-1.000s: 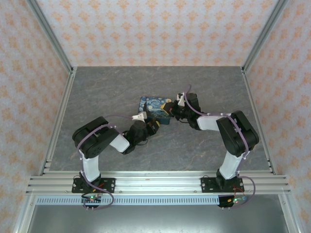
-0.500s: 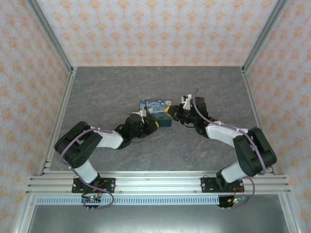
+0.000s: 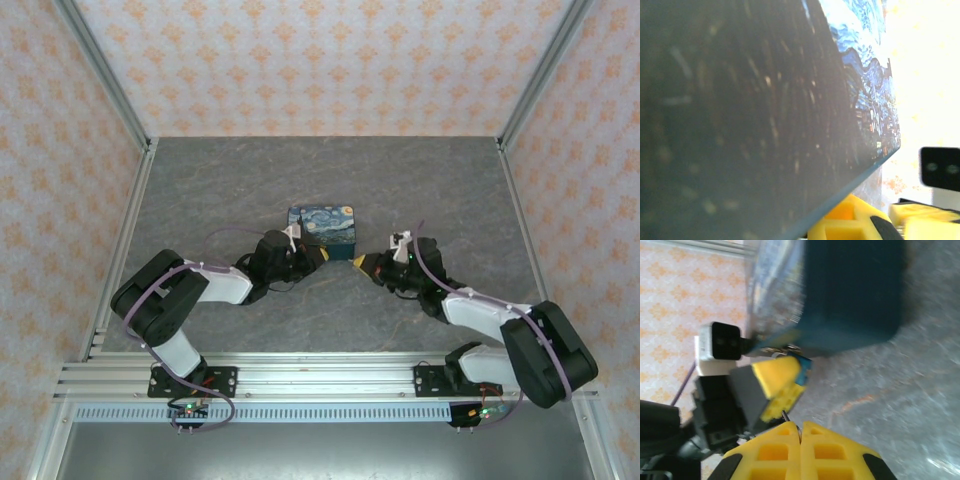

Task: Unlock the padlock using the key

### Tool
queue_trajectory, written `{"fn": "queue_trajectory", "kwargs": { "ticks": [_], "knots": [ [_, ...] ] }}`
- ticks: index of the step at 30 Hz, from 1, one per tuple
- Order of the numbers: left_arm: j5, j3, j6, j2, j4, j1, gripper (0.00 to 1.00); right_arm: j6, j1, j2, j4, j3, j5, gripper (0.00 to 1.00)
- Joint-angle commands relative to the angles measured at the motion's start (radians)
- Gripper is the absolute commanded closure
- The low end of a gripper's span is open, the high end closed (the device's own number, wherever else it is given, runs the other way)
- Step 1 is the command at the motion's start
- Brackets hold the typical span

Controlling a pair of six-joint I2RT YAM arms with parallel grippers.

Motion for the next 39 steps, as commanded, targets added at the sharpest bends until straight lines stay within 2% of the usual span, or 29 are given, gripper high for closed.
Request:
{"fn": "queue_trajectory", "kwargs": {
  "ticks": [1, 8, 14, 25, 39],
  "knots": [
    [0.036, 0.03, -0.052, -0.016, 0.06, 0.012, 1.0, 0.059, 0.011, -0.02, 0.122, -0.049, 0.054, 1.0],
    [0.043, 0.02, -0.131, -0.003, 0.129, 0.013, 1.0, 0.093, 0.064, -0.02, 0.142, -0.063, 0.151, 1.0],
    [0.038, -0.017, -0.202, 0.022, 0.24, 0.013, 1.0, 0.152, 0.07, 0.001, 0.192, -0.071, 0.171, 1.0],
    [0.006, -0.021, -0.208, 0.021, 0.252, 0.012, 1.0, 0.298, 0.074, 0.113, 0.28, -0.038, 0.203, 1.0],
    [0.006, -0.016, -0.208, 0.023, 0.249, 0.012, 1.0, 0.327, 0.159, 0.273, 0.388, 0.041, 0.232, 1.0]
  ]
}}
